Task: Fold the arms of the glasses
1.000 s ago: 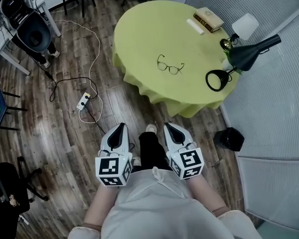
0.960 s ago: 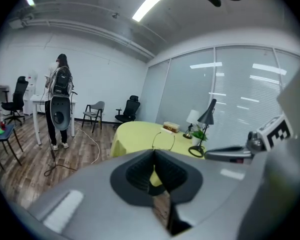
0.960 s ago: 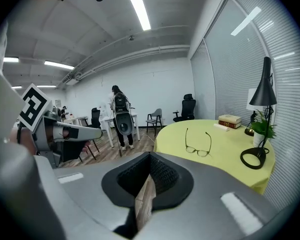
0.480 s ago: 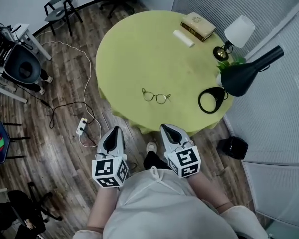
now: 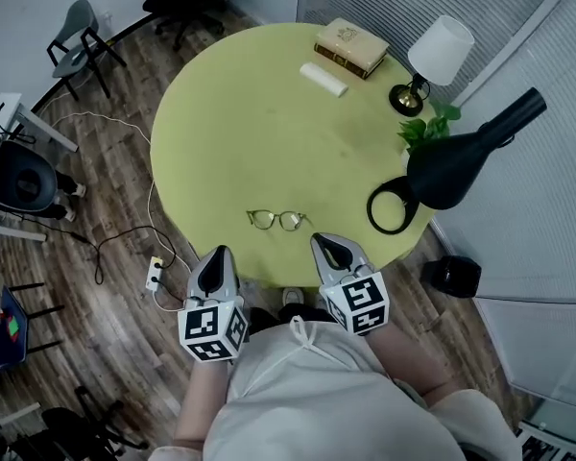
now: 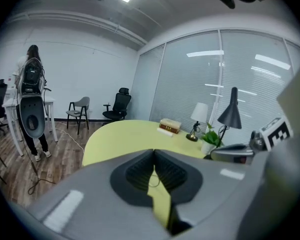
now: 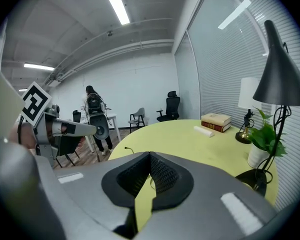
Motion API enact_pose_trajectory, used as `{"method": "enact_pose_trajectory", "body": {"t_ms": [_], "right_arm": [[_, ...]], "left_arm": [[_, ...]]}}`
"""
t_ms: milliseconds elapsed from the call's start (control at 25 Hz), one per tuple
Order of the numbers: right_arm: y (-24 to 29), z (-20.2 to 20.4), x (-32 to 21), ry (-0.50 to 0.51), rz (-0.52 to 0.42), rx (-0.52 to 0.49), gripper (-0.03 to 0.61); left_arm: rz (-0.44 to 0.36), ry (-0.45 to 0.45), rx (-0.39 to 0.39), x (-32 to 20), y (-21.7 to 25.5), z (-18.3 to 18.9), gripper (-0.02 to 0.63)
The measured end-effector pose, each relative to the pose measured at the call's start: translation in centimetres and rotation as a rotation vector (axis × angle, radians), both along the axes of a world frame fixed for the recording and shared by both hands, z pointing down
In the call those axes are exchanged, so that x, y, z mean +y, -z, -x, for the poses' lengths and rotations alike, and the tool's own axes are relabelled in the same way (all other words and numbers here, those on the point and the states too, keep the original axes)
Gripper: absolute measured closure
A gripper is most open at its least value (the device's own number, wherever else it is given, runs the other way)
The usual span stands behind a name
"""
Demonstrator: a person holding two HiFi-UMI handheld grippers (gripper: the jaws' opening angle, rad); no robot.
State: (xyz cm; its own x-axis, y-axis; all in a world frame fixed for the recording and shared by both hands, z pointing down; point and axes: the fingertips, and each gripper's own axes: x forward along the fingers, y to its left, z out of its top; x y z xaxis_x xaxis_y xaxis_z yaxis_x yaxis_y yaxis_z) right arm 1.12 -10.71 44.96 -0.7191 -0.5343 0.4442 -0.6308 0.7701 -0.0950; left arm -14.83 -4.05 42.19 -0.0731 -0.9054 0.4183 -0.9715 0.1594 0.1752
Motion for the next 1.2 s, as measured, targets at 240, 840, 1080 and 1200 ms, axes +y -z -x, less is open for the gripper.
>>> {"method": "enact_pose_trajectory", "body": {"t_ms": [240, 840, 1080, 1200], "right_arm": [[-1.8, -0.2, -2.7, -0.103, 0.047, 0.048, 0.578], [-8.1, 0.2, -4.3, -0.217, 0.176, 0.293, 0.577], [-11.5, 0.9, -5.0, -0.103, 0.229, 0.351, 0.450], [-12.4, 1.3, -5.7, -0.016, 0.194, 0.410, 0.437]], "left_arm": [[0.035, -0.094, 0.005, -3.7, -1.0, 1.5, 0.607], [0.133, -0.360, 0.031, -11.3, -5.3, 3.6, 0.607], [0.171, -0.432, 0.045, -11.7, -9.3, 3.1, 0.607], [0.192, -0.444, 0.046, -11.5, -10.7, 2.9, 0.607]]}}
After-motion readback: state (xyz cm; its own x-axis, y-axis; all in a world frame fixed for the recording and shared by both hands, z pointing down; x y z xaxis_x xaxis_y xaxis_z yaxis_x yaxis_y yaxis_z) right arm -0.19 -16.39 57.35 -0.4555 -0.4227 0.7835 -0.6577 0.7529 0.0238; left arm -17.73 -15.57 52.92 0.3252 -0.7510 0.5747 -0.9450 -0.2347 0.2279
